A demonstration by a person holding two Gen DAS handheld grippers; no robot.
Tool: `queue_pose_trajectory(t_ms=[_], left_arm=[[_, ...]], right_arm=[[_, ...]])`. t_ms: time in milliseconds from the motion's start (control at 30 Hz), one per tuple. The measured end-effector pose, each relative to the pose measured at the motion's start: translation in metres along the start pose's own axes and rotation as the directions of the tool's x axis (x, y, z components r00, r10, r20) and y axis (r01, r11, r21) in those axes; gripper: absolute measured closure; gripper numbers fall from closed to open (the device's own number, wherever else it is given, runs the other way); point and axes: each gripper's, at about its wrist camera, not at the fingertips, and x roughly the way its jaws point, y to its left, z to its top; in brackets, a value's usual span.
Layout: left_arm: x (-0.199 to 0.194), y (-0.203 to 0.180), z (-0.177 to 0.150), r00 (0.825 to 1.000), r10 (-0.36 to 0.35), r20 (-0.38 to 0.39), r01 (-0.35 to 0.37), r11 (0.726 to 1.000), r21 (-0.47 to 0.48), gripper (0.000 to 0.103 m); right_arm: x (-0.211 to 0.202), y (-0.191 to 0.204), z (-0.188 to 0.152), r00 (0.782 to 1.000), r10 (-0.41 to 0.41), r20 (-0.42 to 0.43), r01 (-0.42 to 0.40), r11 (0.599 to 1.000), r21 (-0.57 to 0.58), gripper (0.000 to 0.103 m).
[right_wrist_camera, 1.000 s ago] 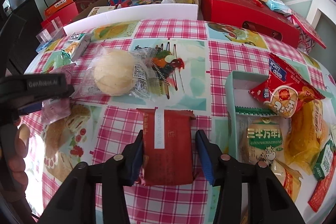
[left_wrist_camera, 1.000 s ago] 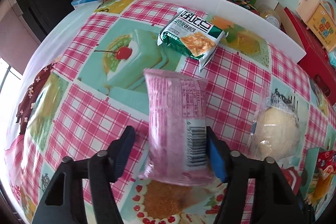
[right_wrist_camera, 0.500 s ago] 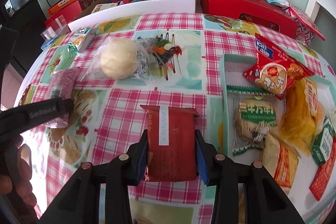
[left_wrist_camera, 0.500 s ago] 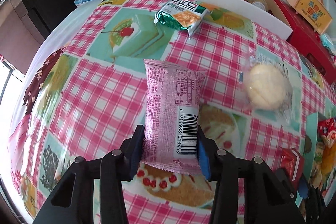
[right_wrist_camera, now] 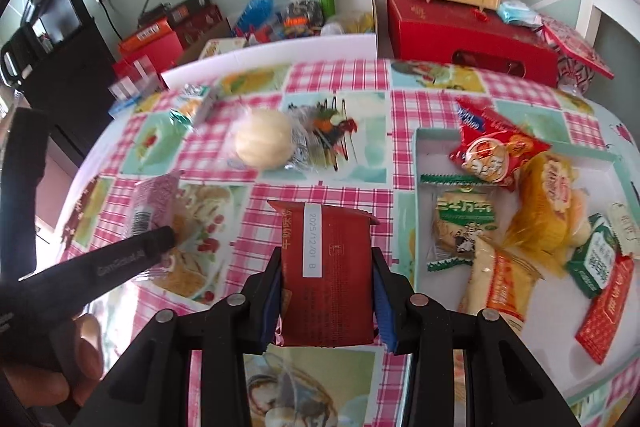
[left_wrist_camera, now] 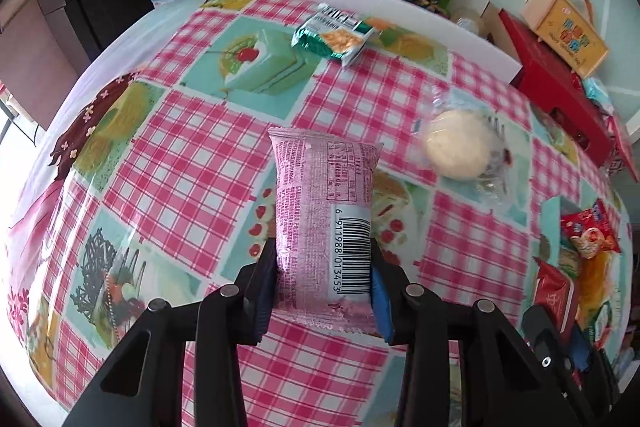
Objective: Organize snacks
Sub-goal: 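Lift and carry the pink packet with the left tool while the right carries the red packet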
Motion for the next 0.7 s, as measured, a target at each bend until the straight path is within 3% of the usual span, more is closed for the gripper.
queue_pose_trajectory(t_ms=[433,700], left_arm=[[-0.054,-0.057,-0.004,0.988,-0.104,0.112,0.089,0.987,0.133,0.061],[-0.070,-0.093,-0.015,0.976,-0.178,0.127,0.145,0.962,0.230,0.061]], right_arm=[[-0.053,-0.021,0.000,0.996,-0.018,0.088,0.014,0.999,0.048,0.061],[-0.071,-0.088,0.000,0.987,-0.145,0.067,0.128,0.969,0.213,0.061]])
